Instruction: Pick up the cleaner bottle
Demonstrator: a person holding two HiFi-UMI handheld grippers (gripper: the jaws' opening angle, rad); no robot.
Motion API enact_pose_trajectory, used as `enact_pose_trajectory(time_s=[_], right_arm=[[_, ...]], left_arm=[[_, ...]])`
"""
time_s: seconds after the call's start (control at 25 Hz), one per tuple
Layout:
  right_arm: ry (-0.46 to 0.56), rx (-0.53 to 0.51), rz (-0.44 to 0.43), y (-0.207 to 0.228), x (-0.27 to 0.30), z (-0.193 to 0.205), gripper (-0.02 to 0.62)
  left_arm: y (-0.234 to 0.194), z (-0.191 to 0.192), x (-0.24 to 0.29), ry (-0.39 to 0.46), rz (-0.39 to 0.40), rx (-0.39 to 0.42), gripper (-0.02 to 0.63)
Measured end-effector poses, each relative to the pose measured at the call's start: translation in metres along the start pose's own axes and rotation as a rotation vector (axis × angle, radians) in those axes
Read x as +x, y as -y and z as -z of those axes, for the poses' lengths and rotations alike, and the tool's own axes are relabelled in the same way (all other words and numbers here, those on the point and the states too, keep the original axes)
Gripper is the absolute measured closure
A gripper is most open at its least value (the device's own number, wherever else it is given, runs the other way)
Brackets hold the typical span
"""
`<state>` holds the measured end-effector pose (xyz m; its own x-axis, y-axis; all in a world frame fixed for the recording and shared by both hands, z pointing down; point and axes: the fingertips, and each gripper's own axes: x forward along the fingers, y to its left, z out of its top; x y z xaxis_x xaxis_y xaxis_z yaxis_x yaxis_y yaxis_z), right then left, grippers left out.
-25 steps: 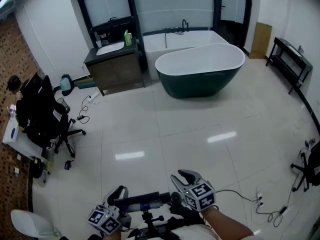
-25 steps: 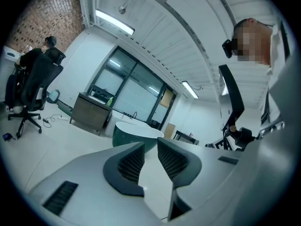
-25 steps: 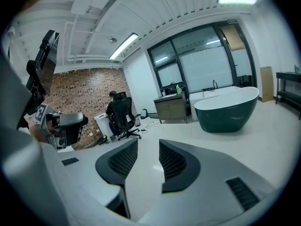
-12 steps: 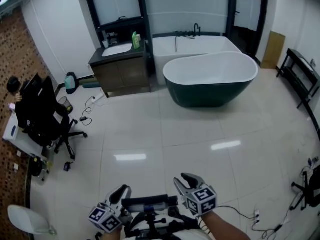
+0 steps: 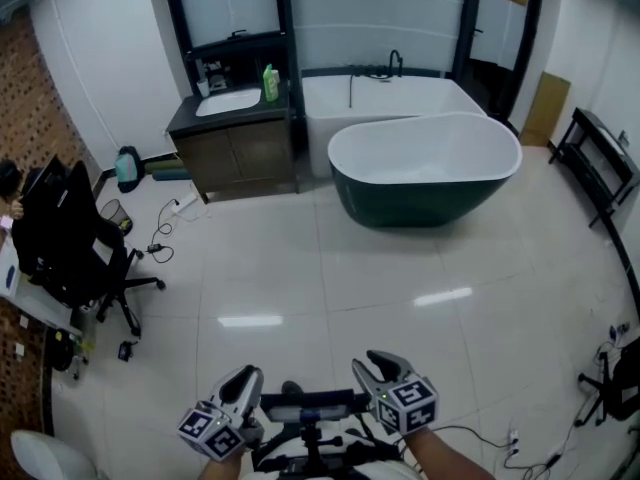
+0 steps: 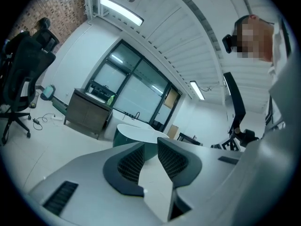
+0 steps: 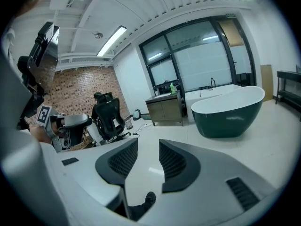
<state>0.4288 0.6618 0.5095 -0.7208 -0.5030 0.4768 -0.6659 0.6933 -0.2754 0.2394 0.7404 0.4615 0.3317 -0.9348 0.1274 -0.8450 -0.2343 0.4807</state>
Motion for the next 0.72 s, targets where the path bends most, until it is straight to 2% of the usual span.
enact_pose_trajectory(time_s=[0.16, 0.36, 0.72], right_arm=[[0.003, 0.012, 0.027, -0.009, 0.042, -0.034, 0.454], [-0.003, 0.023, 0.049, -0.022, 0.085, -0.062, 0.454], [-0.009, 0.009, 0.062, -0.037, 0.129, -0.084, 0.454]], left_arm=[[-0.045, -0.035, 0.022, -0.016, 0.026, 0.028, 0.532], [-0.089, -0.066, 0.039, -0.025, 0.049, 0.026, 0.532], [-0.137, -0.086, 0.044, -0.020, 0.048, 0.011, 0.532]])
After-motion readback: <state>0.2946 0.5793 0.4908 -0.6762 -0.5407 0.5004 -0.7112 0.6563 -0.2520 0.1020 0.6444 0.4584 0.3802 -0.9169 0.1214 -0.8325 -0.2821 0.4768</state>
